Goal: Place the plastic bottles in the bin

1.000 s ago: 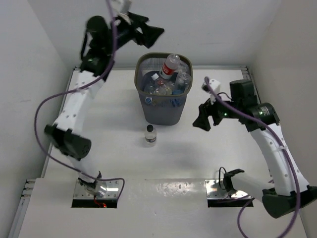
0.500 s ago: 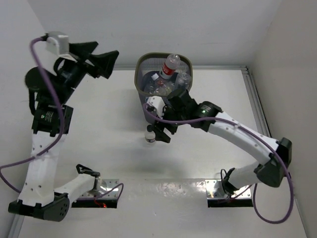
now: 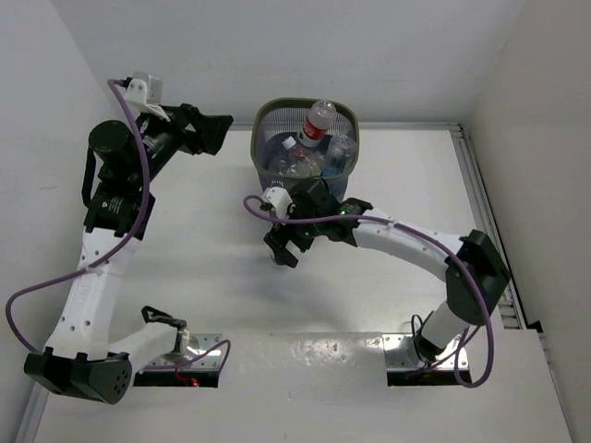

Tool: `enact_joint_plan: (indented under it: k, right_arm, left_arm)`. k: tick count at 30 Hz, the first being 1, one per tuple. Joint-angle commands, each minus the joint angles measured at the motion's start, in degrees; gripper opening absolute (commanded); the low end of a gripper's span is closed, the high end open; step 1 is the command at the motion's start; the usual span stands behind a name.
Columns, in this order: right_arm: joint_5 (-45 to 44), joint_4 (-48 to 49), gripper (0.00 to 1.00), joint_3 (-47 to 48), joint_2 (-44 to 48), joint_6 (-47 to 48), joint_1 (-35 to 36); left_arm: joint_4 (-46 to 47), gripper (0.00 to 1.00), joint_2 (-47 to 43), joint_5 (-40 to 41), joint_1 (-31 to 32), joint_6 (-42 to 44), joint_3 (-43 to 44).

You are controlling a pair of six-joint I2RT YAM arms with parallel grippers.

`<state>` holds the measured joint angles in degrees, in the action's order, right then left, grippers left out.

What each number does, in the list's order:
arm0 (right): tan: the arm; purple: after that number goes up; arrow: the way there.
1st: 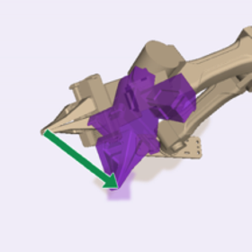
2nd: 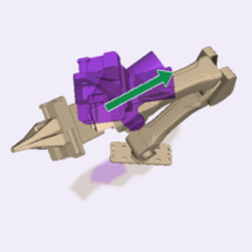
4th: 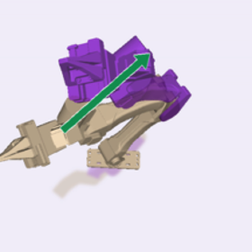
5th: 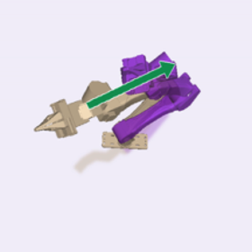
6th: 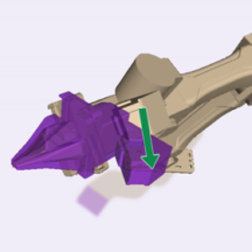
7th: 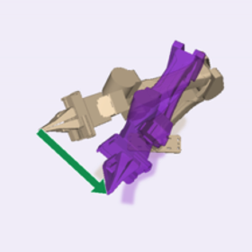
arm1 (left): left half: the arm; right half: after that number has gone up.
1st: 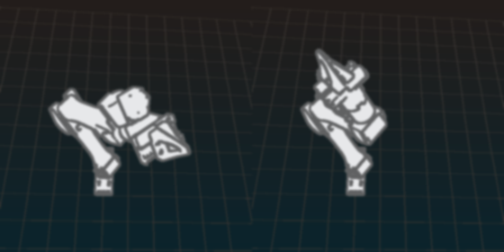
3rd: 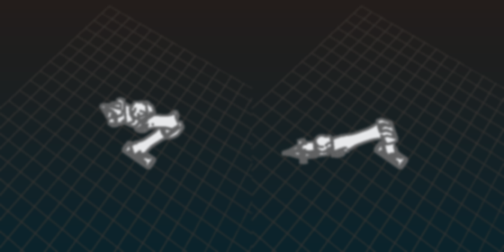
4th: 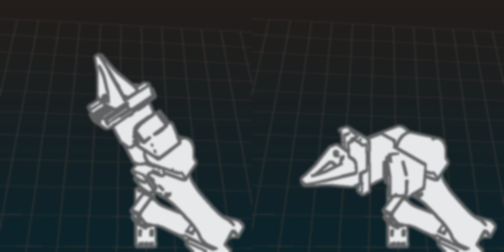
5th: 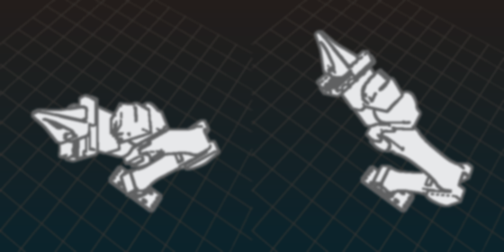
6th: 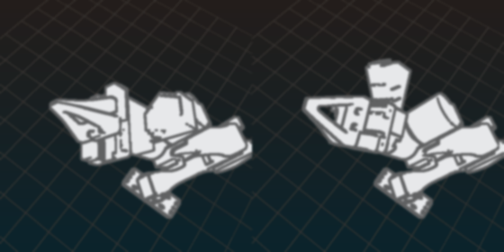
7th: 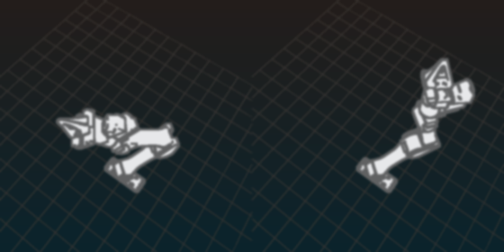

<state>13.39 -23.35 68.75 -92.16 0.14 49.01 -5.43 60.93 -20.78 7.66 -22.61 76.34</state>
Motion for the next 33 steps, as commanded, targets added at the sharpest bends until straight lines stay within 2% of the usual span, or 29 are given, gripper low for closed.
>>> enact_joint_plan:
  k: [1, 6, 9, 10, 13, 14, 16, 17, 18, 21, 22, 24, 25, 29, 33]
  right_arm:
    - [-2.4, 8.4, 1.00, -2.0, -2.4, -0.8, 0.6]
    - [-6.2, 12.5, 1.00, -1.2, -7.8, 2.7, 1.1]
    - [-5.6, 12.3, 0.90, 1.6, -11.1, 2.5, 1.2]
    - [-5.3, 11.8, 0.78, 2.5, -12.0, 2.4, 1.3]
    - [-5.0, 11.1, 0.54, 3.0, -11.9, 2.8, 1.8]
    - [-5.0, 10.4, 0.39, 3.1, -10.5, 2.7, 1.7]
    - [-5.5, 6.5, 0.27, 5.9, -7.9, 2.4, 2.7]
    - [-5.5, -0.4, 0.21, 7.4, -6.0, 2.5, 3.2]
    - [-4.7, -2.7, 0.19, 13.9, -3.6, 2.6, 4.3]
    - [-0.8, -10.6, 0.16, 24.1, 1.8, 1.8, 5.8]
    - [-0.6, -11.4, 0.15, 32.8, 2.4, 1.5, 6.0]
    - [-2.4, -12.8, 0.15, 37.6, 3.0, 1.9, 5.4]
    - [-7.4, -11.4, 0.15, 41.3, 3.1, 3.1, 5.3]
    - [-14.6, -0.1, 0.12, 39.3, 4.1, 6.1, 1.0]
    - [-14.9, 3.8, 0.11, 41.6, -0.1, 6.2, -3.9]
  left_arm:
    - [4.2, 1.00, -1.2, -1.2, -0.5, -0.9, -1.3]
    - [4.2, 1.00, -1.9, -1.7, -0.5, -0.9, -3.8]
    - [4.2, 1.00, -2.5, -1.7, -0.5, 1.1, -4.9]
    - [4.2, 1.00, -3.0, -1.2, -0.5, 1.9, -4.9]
    - [3.5, 1.00, -3.6, -1.2, -1.1, 2.7, -5.4]
    - [3.5, 1.00, -4.3, -1.2, -1.6, 3.4, -5.4]
    - [3.0, 1.00, -5.0, -1.2, -1.6, 3.4, -5.4]
    - [3.0, 1.00, -5.0, -1.2, -2.2, 3.4, -5.4]
    - [3.0, 1.00, -5.5, -1.2, -2.2, 3.9, -5.4]
    - [1.8, 1.00, -5.6, -1.2, -2.2, 3.9, -5.4]
    - [1.8, 1.00, -5.6, -1.2, -2.2, 3.9, -5.4]
    - [1.8, 1.00, -5.6, -1.2, -2.2, 3.2, -5.9]
    - [1.8, 1.00, -5.6, -1.7, -2.2, 2.7, -5.9]
    - [0.7, 1.00, -5.0, -2.3, -2.2, 2.7, -5.9]
    - [-2.4, 1.00, -4.0, -3.6, -2.2, 6.1, -4.5]
